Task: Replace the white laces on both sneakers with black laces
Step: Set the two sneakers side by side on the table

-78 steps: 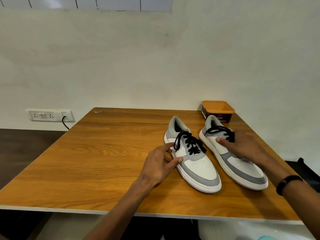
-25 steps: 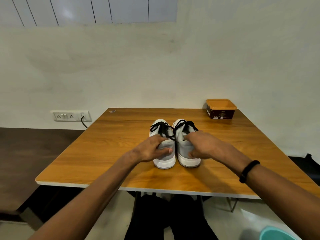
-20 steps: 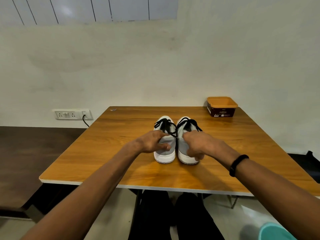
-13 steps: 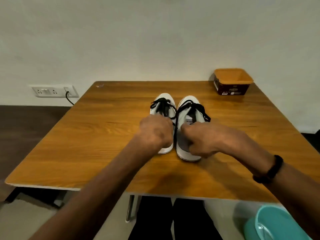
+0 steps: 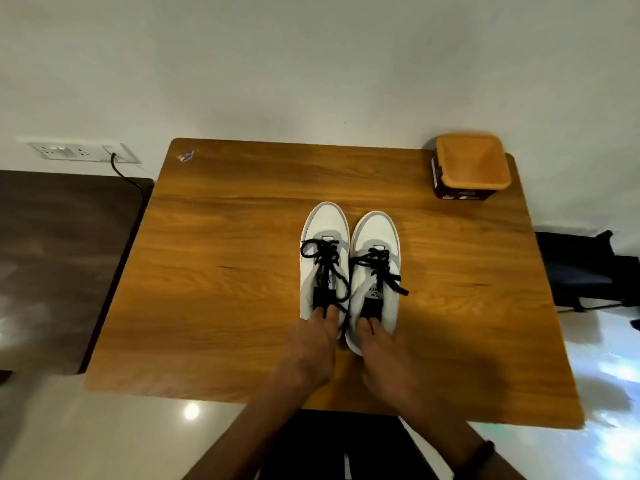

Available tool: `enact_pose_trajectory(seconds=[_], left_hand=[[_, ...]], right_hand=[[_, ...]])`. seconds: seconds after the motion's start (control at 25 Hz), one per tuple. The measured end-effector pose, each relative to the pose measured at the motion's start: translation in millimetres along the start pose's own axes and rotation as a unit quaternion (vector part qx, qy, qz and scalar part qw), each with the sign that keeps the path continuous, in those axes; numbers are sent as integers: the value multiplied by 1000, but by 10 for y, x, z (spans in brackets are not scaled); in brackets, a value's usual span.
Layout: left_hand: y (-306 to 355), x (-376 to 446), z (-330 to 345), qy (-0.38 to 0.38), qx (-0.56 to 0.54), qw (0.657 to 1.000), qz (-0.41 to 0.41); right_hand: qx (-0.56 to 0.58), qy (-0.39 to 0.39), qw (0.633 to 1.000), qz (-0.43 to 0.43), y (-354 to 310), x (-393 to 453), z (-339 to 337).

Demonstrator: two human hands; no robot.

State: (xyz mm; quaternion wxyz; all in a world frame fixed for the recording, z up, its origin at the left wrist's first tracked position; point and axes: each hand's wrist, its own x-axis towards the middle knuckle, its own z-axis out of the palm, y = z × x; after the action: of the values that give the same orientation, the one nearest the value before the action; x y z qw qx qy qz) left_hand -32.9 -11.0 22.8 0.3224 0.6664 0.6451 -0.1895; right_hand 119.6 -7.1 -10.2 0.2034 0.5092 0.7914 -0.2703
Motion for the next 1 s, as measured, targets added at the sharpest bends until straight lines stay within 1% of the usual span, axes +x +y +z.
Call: enact_pose_trajectory(seconds=[0.12, 0.32, 0.44, 0.56, 0.76, 0.88, 1.0], left_hand=[[-63, 39, -71, -40, 10, 999, 5], [-113, 113, -57, -50, 15, 998, 27], [-173, 153, -46, -48, 16, 998, 46], [-194, 134, -4, -5, -2, 999, 47], [-85, 54, 103, 85, -89, 989, 78], [202, 6, 167, 129, -140, 978, 83], [749, -49, 203, 142, -150, 974, 98]], right_hand=[[25, -16, 999, 13, 22, 87, -16], [83, -6, 996, 11, 35, 25, -126], [78, -6, 997, 13, -31, -7, -161], [83, 5, 996, 27, -24, -31, -163], [94, 28, 995, 15, 84, -145, -139], [113, 42, 993, 7, 398, -230, -137], [110, 38, 993, -16, 963, -455, -169]])
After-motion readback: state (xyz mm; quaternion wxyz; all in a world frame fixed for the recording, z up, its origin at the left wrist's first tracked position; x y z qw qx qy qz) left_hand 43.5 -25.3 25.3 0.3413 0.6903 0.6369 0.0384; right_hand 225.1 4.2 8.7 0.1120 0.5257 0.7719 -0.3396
